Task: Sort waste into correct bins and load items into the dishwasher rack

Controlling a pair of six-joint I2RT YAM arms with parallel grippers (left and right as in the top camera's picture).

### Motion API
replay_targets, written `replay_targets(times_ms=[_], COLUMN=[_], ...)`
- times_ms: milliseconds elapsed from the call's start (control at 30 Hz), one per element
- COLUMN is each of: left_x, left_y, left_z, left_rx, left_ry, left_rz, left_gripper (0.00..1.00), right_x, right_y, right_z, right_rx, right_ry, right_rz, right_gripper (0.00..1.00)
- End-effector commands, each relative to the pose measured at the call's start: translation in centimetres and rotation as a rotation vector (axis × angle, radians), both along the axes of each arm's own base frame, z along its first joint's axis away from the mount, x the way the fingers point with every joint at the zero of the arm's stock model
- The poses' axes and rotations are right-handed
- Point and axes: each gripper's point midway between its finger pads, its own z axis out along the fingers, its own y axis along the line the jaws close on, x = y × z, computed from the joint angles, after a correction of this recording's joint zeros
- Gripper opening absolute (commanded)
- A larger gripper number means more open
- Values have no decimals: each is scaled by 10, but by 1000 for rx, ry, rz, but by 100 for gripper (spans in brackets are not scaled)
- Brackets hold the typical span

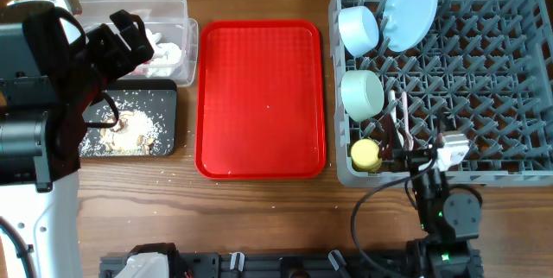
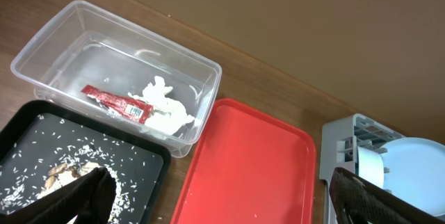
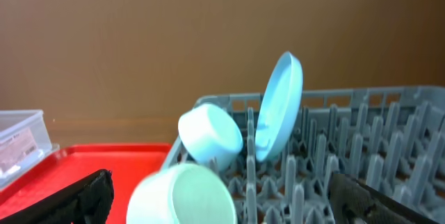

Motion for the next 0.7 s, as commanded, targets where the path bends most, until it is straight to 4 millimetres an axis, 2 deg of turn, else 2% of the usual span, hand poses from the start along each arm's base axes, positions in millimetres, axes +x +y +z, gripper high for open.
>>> replay_targets(times_ms=[0, 133, 233, 667], left_x=[1, 1, 1, 1], left_y=[4, 4, 4, 4], left_z=[5, 5, 5, 5], left_rx=[18, 18, 18, 18], left_ry=[-14, -14, -14, -14], left_rz=[9, 9, 9, 9], left_gripper=[100, 100, 100, 100], right_x=[-7, -11, -14, -14], right_y=[1, 2, 10, 10], right_z=[-5, -20, -21, -21], right_rx=[31, 27, 1, 3], right_ry=[-1, 57, 54, 56], right_rz=[11, 17, 66, 62], right_gripper=[100, 100, 100, 100])
